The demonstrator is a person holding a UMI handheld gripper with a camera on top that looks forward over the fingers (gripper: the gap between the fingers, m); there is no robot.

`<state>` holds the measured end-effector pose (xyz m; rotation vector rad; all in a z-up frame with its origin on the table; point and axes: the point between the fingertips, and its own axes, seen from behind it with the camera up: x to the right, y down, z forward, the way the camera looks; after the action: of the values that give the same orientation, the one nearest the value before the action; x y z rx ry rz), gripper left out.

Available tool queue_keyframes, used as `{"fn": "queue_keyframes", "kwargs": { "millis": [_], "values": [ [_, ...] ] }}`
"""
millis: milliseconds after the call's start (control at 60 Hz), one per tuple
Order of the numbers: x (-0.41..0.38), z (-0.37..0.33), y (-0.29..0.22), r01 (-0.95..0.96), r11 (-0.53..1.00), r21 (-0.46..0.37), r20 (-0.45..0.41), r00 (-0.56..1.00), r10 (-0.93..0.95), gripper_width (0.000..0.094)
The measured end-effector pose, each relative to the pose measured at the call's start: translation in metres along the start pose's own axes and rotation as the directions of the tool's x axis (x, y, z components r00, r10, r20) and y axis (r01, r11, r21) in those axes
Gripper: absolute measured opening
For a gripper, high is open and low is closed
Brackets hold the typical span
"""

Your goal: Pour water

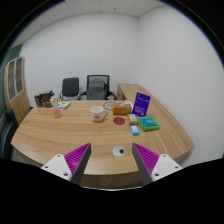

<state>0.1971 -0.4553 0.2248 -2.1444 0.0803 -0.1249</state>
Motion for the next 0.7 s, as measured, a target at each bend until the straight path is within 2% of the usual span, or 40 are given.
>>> {"fn": "queue_keyframes", "kwargs": {
  "millis": [333,533,700],
  "values": [
    [-0.075,0.048,0.021,0.048,0.996,-0.075,0.010,0.999,-0.047,0.0859],
    [-0.172,0.105,0.023,0.055,0.994,-0.098,0.015,0.998,-0.054,0.0862],
    [-0.277,0.163,0.001,0.042,0.997,-0.070,0.059,0.998,-0.037,0.0863]
  ]
}}
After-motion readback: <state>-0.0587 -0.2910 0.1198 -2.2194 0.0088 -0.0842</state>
